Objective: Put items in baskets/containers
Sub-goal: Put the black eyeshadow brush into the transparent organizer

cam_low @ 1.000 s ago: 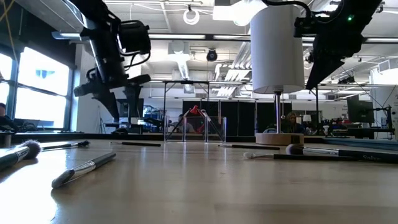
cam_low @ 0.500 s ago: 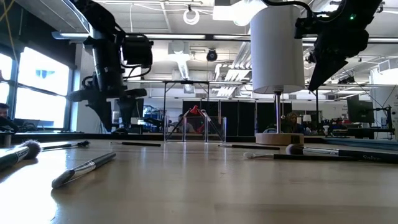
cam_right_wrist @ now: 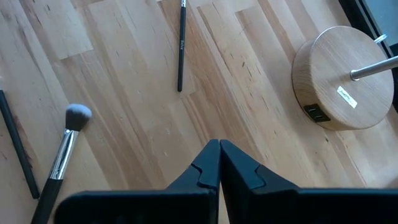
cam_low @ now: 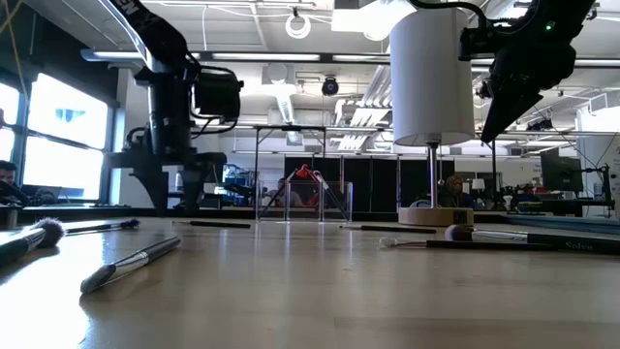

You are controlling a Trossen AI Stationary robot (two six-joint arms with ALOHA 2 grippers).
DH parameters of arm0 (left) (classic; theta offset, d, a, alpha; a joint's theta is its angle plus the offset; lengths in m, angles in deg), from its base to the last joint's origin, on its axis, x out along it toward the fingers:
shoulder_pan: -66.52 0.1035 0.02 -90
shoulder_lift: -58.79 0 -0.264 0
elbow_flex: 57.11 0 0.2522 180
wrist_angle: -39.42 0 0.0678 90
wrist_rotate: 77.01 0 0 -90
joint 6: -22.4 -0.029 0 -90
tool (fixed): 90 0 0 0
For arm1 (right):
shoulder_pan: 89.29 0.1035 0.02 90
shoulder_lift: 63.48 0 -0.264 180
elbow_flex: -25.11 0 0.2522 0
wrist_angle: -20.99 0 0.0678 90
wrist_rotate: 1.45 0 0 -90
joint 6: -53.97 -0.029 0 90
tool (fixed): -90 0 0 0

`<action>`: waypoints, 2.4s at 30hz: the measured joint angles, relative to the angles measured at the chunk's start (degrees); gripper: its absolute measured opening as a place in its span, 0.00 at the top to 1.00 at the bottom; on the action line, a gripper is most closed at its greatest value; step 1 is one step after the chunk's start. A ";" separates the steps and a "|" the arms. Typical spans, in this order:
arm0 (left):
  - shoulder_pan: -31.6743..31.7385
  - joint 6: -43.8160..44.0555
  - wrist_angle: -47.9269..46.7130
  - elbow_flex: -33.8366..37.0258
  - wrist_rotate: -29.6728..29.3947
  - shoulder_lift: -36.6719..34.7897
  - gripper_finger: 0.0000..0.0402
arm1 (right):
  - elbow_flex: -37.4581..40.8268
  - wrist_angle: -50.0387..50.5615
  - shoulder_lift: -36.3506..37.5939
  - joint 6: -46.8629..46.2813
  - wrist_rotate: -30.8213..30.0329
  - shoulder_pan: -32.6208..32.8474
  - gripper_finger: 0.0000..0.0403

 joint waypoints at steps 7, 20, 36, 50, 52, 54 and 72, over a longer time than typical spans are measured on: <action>1.19 0.00 0.66 -0.02 -1.24 0.86 0.45 | 0.00 -0.04 0.00 -0.10 0.39 0.00 0.99; 2.19 -0.02 1.87 0.71 1.61 0.89 0.48 | 0.00 -0.04 0.00 -0.01 0.45 0.00 0.99; 2.10 0.55 2.81 2.15 1.51 1.87 0.61 | 0.00 -0.92 0.00 -0.16 0.94 -0.04 1.00; 2.12 1.86 3.02 2.24 1.41 2.02 0.61 | 0.00 -0.94 -0.02 -0.16 1.30 -0.04 1.00; 2.12 1.88 3.02 2.25 1.41 2.07 0.62 | 0.00 -0.94 -0.02 -0.18 1.33 -0.04 0.99; 2.12 1.92 2.99 2.28 1.41 2.07 0.64 | 0.00 -0.94 -0.02 -0.18 1.34 -0.04 0.98; 2.12 3.17 2.43 2.41 1.89 2.13 0.86 | 0.00 -1.36 -0.02 -0.17 1.33 -0.04 0.99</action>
